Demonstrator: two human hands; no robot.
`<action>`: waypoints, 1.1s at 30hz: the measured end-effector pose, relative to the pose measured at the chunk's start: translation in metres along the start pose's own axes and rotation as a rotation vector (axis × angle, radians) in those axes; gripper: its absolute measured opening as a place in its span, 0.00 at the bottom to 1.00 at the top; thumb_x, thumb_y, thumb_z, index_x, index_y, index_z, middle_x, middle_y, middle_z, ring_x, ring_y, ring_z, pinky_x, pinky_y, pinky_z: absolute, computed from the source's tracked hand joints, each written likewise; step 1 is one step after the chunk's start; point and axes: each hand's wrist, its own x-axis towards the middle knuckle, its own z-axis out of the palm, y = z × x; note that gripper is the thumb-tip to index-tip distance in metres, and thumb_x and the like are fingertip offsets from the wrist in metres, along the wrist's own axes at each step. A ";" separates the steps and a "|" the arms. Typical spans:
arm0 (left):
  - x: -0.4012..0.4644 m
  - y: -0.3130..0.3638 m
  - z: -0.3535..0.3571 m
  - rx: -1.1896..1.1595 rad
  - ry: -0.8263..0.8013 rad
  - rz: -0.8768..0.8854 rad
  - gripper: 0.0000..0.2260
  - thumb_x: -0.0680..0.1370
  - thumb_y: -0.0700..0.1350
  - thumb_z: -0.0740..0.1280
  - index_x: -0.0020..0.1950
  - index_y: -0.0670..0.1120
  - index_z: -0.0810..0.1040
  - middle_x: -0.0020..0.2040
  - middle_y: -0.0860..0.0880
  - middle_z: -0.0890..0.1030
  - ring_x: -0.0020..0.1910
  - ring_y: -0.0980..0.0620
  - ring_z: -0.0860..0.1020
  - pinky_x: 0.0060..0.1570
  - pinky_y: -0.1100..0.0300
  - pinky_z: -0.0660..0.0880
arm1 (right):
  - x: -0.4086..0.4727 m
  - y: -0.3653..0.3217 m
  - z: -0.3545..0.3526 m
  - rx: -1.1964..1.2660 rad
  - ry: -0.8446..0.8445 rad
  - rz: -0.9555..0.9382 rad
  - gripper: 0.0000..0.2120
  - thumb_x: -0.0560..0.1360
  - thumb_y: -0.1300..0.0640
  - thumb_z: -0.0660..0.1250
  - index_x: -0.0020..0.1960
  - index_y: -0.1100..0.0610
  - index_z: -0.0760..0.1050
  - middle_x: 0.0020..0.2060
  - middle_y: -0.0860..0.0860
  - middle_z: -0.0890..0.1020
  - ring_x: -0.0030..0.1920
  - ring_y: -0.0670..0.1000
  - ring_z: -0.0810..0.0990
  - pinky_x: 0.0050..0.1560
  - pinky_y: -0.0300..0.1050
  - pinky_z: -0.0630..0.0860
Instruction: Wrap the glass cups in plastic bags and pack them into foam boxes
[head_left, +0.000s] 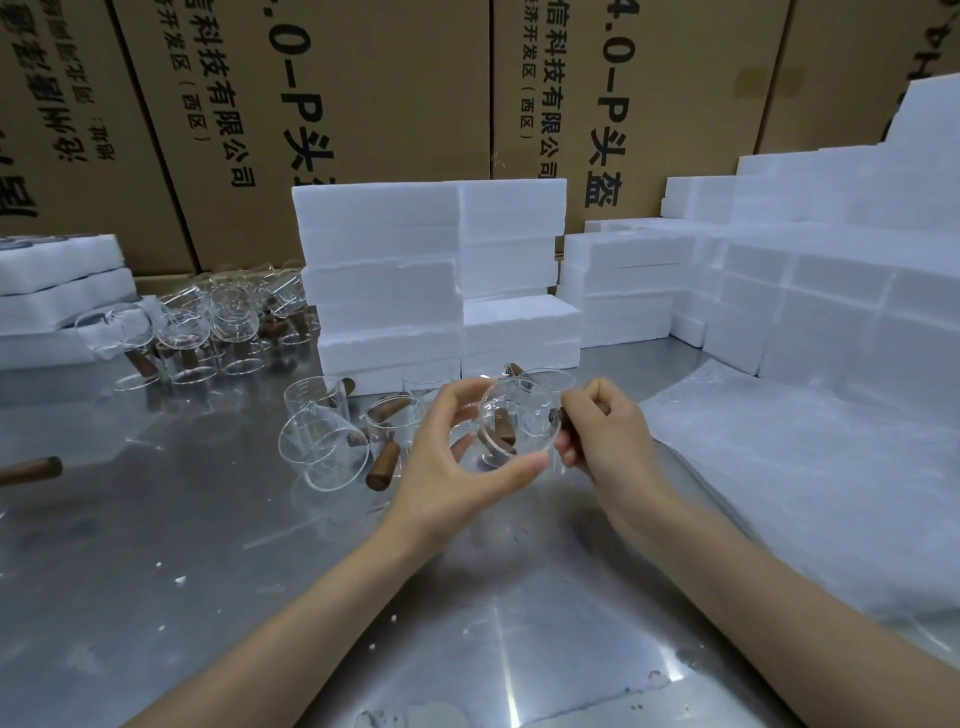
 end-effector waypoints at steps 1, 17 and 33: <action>-0.001 0.000 0.002 0.003 0.017 0.004 0.29 0.60 0.50 0.79 0.58 0.57 0.71 0.60 0.60 0.75 0.61 0.65 0.72 0.60 0.70 0.70 | -0.001 -0.001 0.001 -0.016 -0.002 -0.024 0.11 0.73 0.62 0.62 0.34 0.57 0.65 0.20 0.49 0.74 0.21 0.45 0.69 0.24 0.36 0.69; -0.002 0.001 0.011 -0.132 0.224 -0.167 0.12 0.71 0.50 0.74 0.47 0.51 0.73 0.49 0.50 0.77 0.50 0.52 0.75 0.42 0.68 0.69 | -0.016 0.001 0.015 -0.079 -0.131 -0.188 0.15 0.77 0.64 0.61 0.34 0.57 0.60 0.19 0.47 0.73 0.20 0.43 0.68 0.21 0.34 0.66; 0.001 -0.002 0.003 0.118 -0.004 0.021 0.36 0.65 0.61 0.74 0.71 0.58 0.67 0.60 0.59 0.78 0.60 0.66 0.75 0.56 0.76 0.67 | 0.003 0.000 -0.001 0.083 -0.077 0.200 0.09 0.77 0.53 0.62 0.39 0.55 0.71 0.24 0.47 0.76 0.22 0.45 0.70 0.24 0.36 0.69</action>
